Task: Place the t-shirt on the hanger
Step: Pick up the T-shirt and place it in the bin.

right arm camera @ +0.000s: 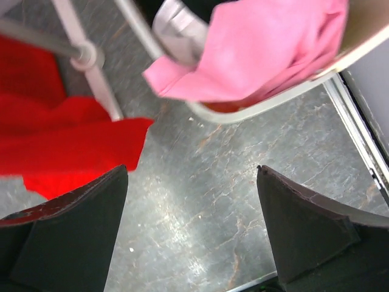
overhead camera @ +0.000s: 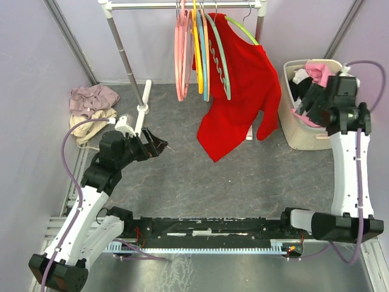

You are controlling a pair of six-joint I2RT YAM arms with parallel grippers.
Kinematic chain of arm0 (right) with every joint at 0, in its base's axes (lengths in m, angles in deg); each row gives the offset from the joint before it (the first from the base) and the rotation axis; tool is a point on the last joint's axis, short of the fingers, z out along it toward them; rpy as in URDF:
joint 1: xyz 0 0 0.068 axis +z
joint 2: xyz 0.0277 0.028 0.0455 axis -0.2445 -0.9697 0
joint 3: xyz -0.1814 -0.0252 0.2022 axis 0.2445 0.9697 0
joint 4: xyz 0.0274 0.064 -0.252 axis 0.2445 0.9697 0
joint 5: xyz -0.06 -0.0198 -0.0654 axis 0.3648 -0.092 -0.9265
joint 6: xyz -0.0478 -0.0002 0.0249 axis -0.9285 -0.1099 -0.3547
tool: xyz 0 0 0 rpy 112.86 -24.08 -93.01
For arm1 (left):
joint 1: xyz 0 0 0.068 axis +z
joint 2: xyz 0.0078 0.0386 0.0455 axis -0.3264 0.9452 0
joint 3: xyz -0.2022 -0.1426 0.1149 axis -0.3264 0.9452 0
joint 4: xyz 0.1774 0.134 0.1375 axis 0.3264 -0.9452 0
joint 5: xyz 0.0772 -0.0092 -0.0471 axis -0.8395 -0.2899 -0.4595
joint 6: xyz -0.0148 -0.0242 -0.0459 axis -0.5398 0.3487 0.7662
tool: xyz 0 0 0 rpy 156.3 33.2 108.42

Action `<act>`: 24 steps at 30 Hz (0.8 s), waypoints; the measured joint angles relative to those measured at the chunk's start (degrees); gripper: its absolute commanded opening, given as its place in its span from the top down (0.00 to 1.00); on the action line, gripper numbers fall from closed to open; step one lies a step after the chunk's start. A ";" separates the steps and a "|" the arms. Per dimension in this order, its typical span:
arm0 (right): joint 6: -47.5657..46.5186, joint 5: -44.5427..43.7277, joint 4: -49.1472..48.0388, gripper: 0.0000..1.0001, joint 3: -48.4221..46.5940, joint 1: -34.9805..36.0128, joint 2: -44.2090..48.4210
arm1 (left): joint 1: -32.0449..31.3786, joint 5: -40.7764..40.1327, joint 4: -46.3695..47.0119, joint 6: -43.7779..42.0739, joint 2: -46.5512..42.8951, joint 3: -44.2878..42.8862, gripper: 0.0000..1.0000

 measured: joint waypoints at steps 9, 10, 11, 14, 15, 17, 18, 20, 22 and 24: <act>1.60 9.16 0.07 0.11 -4.98 -17.38 -9.73 | -1.53 2.45 -0.04 0.02 2.34 0.04 0.01; 1.75 9.44 0.09 0.12 -5.64 -18.16 -11.17 | -2.93 2.16 0.39 0.07 2.84 0.09 0.01; 1.86 9.64 0.09 0.12 -6.19 -18.69 -12.31 | -4.39 1.95 0.92 0.07 3.32 0.13 0.01; 2.27 9.79 -0.11 0.13 -7.91 -19.43 -15.41 | -10.97 -0.70 2.75 0.09 5.62 0.15 0.01; 2.38 9.79 -0.11 0.13 -8.35 -19.47 -16.11 | -13.35 -1.66 3.58 0.11 6.71 0.22 0.01; 2.67 9.57 -0.26 0.14 -9.25 -19.50 -17.22 | -16.09 -2.16 5.29 0.17 8.17 0.70 0.01; 2.93 9.05 -0.52 0.14 -9.94 -19.45 -18.01 | -16.96 -2.29 6.19 0.63 8.57 1.27 0.01; 3.26 8.44 -0.52 0.16 -10.78 -19.45 -18.84 | -17.18 -2.56 6.93 0.94 8.61 1.86 0.01; 3.65 7.15 -0.70 0.18 -12.31 -19.47 -20.31 | -17.16 -2.82 7.89 0.96 8.59 2.32 0.01; 3.98 6.01 -1.16 0.19 -13.11 -19.47 -21.68 | -17.16 -3.13 8.55 0.96 8.59 2.56 0.01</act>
